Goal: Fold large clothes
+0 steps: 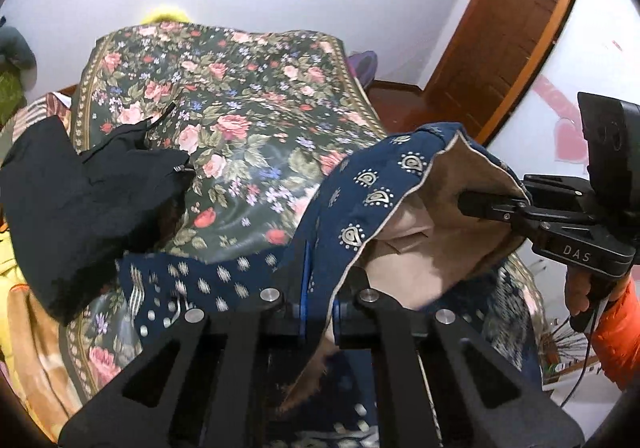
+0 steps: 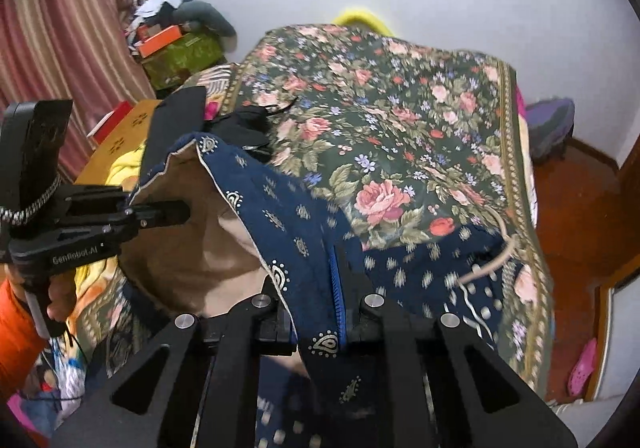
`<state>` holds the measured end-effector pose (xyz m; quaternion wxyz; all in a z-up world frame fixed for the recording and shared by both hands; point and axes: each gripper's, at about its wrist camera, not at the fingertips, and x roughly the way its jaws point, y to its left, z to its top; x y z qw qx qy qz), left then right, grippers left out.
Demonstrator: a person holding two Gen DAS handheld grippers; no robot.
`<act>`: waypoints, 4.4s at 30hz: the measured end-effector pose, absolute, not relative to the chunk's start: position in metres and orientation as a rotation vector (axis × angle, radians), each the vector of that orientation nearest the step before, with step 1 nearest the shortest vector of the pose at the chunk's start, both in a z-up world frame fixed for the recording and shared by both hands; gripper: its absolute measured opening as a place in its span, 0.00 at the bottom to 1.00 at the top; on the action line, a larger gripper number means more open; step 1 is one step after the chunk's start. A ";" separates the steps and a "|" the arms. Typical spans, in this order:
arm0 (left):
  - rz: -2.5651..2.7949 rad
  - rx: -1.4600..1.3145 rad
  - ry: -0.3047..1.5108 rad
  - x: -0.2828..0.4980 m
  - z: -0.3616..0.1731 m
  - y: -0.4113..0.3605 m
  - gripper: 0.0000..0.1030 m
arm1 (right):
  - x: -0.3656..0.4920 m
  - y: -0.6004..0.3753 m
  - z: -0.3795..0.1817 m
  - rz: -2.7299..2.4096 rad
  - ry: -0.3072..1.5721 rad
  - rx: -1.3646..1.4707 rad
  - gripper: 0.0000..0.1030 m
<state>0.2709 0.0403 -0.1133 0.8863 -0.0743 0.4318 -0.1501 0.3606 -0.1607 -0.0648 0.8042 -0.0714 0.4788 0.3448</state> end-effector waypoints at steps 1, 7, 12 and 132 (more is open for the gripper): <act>-0.314 -0.147 0.897 0.262 -0.111 0.037 0.07 | 0.353 -0.165 -0.063 0.741 1.024 -0.150 0.12; -0.293 -0.052 0.929 0.216 -0.112 0.015 0.08 | 0.314 -0.181 -0.062 0.724 1.016 -0.218 0.12; -0.274 -0.011 0.988 0.190 -0.122 0.002 0.42 | 0.288 -0.185 -0.066 0.701 1.066 -0.276 0.14; 0.116 -0.286 0.841 0.375 -0.112 0.212 0.10 | 0.503 -0.163 -0.073 0.577 1.007 0.049 0.08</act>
